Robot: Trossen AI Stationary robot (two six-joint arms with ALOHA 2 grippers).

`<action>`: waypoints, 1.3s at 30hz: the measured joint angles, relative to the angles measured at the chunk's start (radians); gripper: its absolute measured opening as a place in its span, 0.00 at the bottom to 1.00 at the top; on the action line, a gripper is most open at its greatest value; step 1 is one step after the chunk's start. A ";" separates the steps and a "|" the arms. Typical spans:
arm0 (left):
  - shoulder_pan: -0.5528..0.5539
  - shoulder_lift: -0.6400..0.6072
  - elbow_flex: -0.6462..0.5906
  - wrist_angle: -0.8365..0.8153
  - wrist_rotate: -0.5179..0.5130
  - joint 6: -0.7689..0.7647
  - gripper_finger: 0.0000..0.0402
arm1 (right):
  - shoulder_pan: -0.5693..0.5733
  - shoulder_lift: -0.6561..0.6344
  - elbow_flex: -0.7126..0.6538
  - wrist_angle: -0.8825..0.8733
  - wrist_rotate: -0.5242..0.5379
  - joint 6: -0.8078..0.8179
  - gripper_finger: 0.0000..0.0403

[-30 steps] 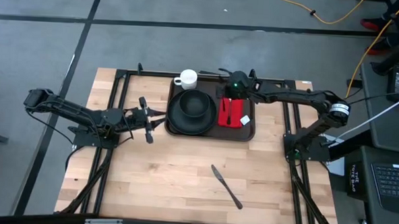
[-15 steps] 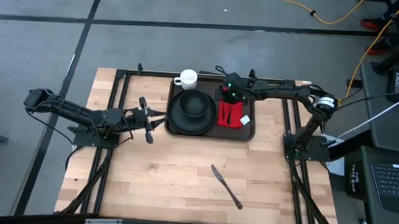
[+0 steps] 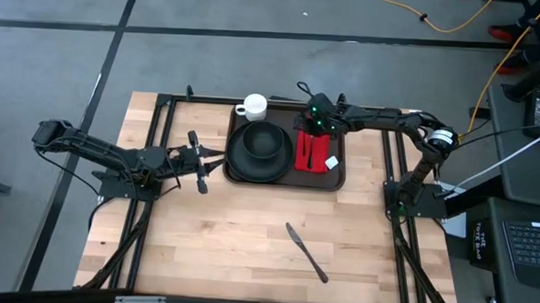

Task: Set up tray
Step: Put the black spoon to the left of the black fork on the red napkin on the brown serving tray

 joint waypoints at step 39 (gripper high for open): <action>0.000 0.000 0.000 -0.017 -0.001 0.000 0.19 | -0.004 0.074 0.001 0.010 -0.001 0.052 0.00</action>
